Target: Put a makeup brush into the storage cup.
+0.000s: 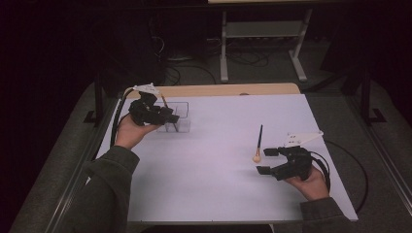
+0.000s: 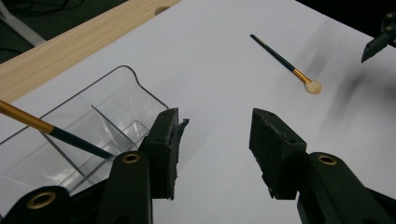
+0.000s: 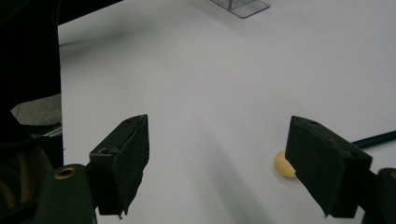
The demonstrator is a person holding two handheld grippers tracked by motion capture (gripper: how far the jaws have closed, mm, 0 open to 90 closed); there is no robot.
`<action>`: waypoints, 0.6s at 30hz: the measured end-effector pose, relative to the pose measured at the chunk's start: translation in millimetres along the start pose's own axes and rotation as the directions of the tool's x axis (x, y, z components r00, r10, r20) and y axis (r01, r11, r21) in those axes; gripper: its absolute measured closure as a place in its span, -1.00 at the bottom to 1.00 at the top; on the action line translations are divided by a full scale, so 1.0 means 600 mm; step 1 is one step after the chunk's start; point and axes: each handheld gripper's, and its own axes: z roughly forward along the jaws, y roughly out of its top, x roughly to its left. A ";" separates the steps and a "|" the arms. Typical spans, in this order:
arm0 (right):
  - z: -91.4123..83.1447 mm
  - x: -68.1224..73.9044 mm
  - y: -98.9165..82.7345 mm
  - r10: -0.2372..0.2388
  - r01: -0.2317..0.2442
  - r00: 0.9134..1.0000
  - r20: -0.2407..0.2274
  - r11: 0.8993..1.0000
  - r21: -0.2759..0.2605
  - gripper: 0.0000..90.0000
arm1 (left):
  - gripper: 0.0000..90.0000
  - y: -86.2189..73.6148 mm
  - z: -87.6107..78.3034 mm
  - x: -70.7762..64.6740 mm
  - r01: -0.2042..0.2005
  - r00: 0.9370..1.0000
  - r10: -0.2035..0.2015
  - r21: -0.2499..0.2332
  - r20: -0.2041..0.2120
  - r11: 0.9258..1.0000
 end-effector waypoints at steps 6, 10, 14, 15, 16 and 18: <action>-0.001 -0.002 -0.001 -0.004 0.004 1.000 0.004 1.000 0.001 -0.54 | 0.13 -0.005 0.000 -0.009 -0.005 1.000 0.005 0.000 0.008 1.000; -0.002 -0.001 -0.001 -0.006 0.006 1.000 0.010 1.000 0.003 -0.53 | 0.09 -0.006 0.000 -0.018 -0.017 1.000 0.017 -0.002 0.020 1.000; -0.003 -0.001 -0.001 -0.005 0.005 1.000 0.018 1.000 0.002 -0.53 | 0.07 -0.008 0.000 -0.029 -0.022 0.999 0.022 -0.003 0.024 1.000; -0.004 -0.001 -0.001 -0.005 0.005 1.000 0.018 1.000 0.002 -0.53 | 0.07 -0.008 -0.001 -0.031 -0.033 0.999 0.033 -0.001 0.023 0.999; -0.005 -0.001 -0.001 -0.006 0.006 1.000 0.020 1.000 0.004 -0.53 | 0.07 -0.009 -0.001 -0.034 -0.034 0.999 0.034 -0.005 0.024 0.999; -0.006 -0.001 -0.001 -0.004 0.004 1.000 0.022 1.000 0.004 -0.53 | 0.05 -0.012 0.001 -0.038 -0.030 0.999 0.030 -0.008 0.028 1.000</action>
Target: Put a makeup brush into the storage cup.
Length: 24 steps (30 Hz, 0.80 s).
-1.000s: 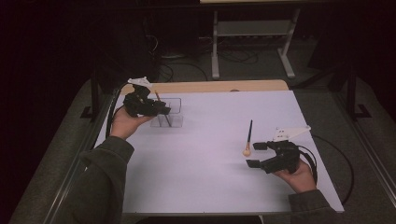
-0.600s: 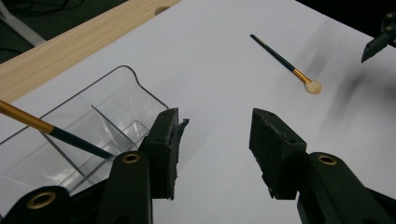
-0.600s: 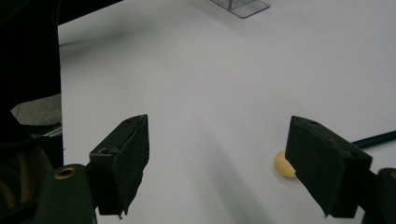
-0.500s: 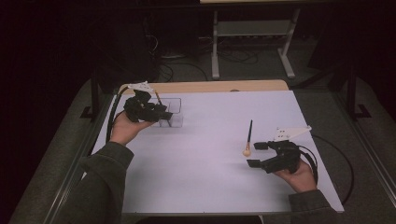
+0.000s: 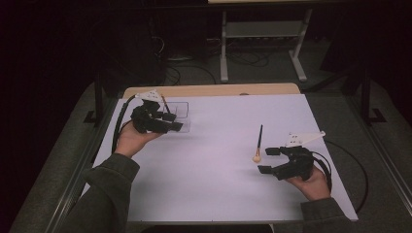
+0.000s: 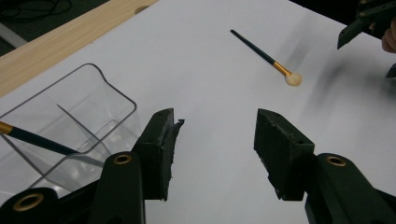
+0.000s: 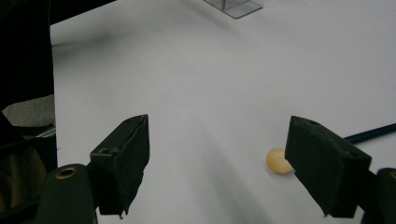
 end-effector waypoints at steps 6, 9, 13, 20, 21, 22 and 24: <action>-0.008 -0.002 0.000 -0.002 0.002 1.000 0.019 1.000 -0.009 -0.53 | 0.02 -0.016 0.003 -0.013 -0.005 1.000 0.006 0.012 -0.003 1.000; -0.011 -0.003 0.000 0.000 0.000 1.000 0.024 1.000 -0.011 -0.53 | 0.01 -0.022 -0.001 -0.020 -0.011 1.000 0.011 0.009 -0.002 1.000; -0.012 -0.004 -0.001 0.008 -0.007 1.000 0.029 1.000 -0.008 -0.53 | 0.00 -0.027 -0.008 -0.027 -0.024 1.000 0.024 -0.007 -0.002 1.000; -0.009 -0.007 0.001 0.006 -0.006 0.999 0.032 1.000 0.001 -0.53 | -0.02 -0.035 -0.008 -0.034 -0.025 1.000 0.025 -0.003 0.005 1.000; -0.009 -0.007 0.001 0.010 -0.010 0.999 0.034 1.000 0.000 -0.53 | -0.04 -0.036 -0.006 -0.036 -0.028 1.000 0.028 -0.003 0.005 1.000; -0.010 -0.008 0.002 0.011 -0.011 0.999 0.035 1.000 0.000 -0.53 | -0.04 -0.037 -0.005 -0.037 -0.037 0.999 0.037 0.002 0.005 0.999; -0.012 -0.010 0.003 0.020 -0.020 0.999 0.036 1.000 -0.002 -0.53 | -0.05 -0.040 -0.002 -0.042 -0.037 0.999 0.037 0.004 0.007 0.999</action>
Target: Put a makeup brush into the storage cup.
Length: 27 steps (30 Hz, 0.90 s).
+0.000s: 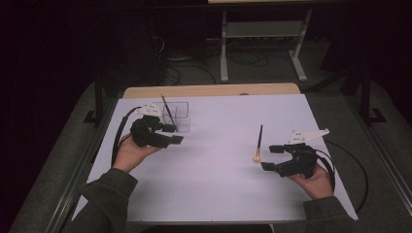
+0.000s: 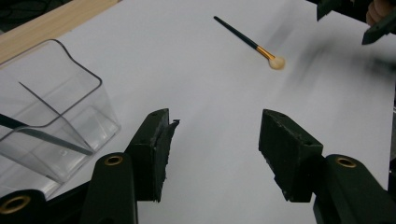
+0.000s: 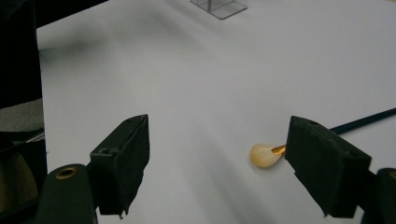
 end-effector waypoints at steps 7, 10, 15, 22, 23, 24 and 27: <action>-0.008 -0.011 0.002 0.014 -0.014 1.000 0.006 1.000 0.002 -0.53 | -0.08 -0.004 0.001 -0.006 -0.007 1.000 0.007 0.000 0.010 1.000; -0.011 -0.016 0.002 0.018 -0.018 1.000 0.010 1.000 0.016 -0.53 | -0.10 -0.005 0.001 -0.006 -0.013 1.000 0.013 -0.001 0.015 1.000; -0.015 -0.021 0.006 0.019 -0.020 0.999 0.026 0.999 0.036 -0.53 | -0.11 -0.009 -0.001 -0.009 -0.013 1.000 0.013 -0.011 0.025 1.000; -0.016 -0.027 0.019 0.025 -0.027 0.999 0.040 0.997 0.065 -0.52 | -0.15 -0.029 -0.002 -0.011 0.005 0.999 -0.004 -0.017 0.038 1.000; -0.015 -0.029 0.020 0.022 -0.024 0.999 0.038 0.998 0.066 -0.52 | -0.16 -0.030 -0.002 -0.011 0.001 0.999 0.000 -0.016 0.034 1.000; -0.014 -0.030 0.022 0.023 -0.026 0.999 0.043 0.997 0.068 -0.52 | -0.16 -0.031 -0.003 -0.012 -0.001 1.000 0.002 -0.019 0.030 1.000; -0.015 -0.033 0.029 0.026 -0.029 0.998 0.051 0.997 0.077 -0.52 | -0.18 -0.033 -0.004 -0.018 -0.004 0.999 0.005 -0.022 0.035 1.000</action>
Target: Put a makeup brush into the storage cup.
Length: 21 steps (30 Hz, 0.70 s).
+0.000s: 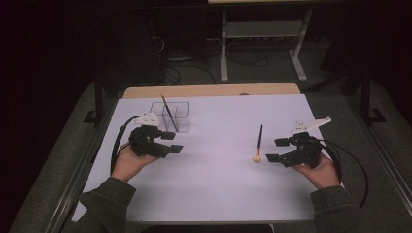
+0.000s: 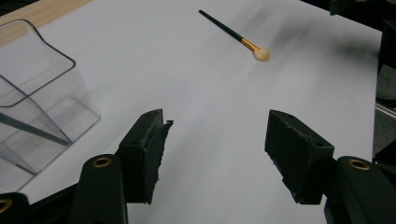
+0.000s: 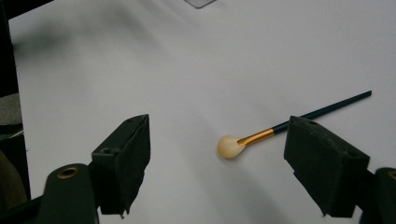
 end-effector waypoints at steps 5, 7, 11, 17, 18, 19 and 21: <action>-0.001 -0.001 0.010 -0.010 0.010 1.000 0.009 1.000 0.006 -0.52 | -0.19 -0.002 -0.003 -0.008 -0.016 1.000 0.016 0.000 -0.001 1.000; -0.002 0.000 0.014 -0.010 0.010 1.000 0.013 1.000 0.010 -0.52 | -0.21 -0.004 -0.006 -0.010 -0.017 1.000 0.017 -0.004 0.002 1.000; -0.004 -0.001 0.024 -0.009 0.009 1.000 0.024 1.000 0.024 -0.52 | -0.21 -0.010 -0.009 -0.015 -0.026 1.000 0.026 -0.009 -0.004 1.000; -0.009 -0.005 0.040 -0.012 0.011 0.999 0.035 0.999 0.034 -0.51 | -0.23 -0.024 -0.011 -0.019 -0.019 1.000 0.019 -0.012 -0.005 1.000; -0.011 -0.006 0.042 -0.010 0.009 0.999 0.037 0.999 0.035 -0.51 | -0.23 -0.025 -0.011 -0.021 -0.018 1.000 0.018 -0.013 -0.005 1.000; -0.011 -0.007 0.045 -0.009 0.008 0.999 0.036 0.999 0.037 -0.51 | -0.23 -0.026 -0.011 -0.022 -0.024 1.000 0.023 -0.010 -0.011 1.000; -0.012 -0.009 0.050 -0.003 0.002 0.999 0.039 0.999 0.041 -0.51 | -0.23 -0.029 -0.010 -0.024 -0.010 1.000 0.010 -0.013 -0.013 1.000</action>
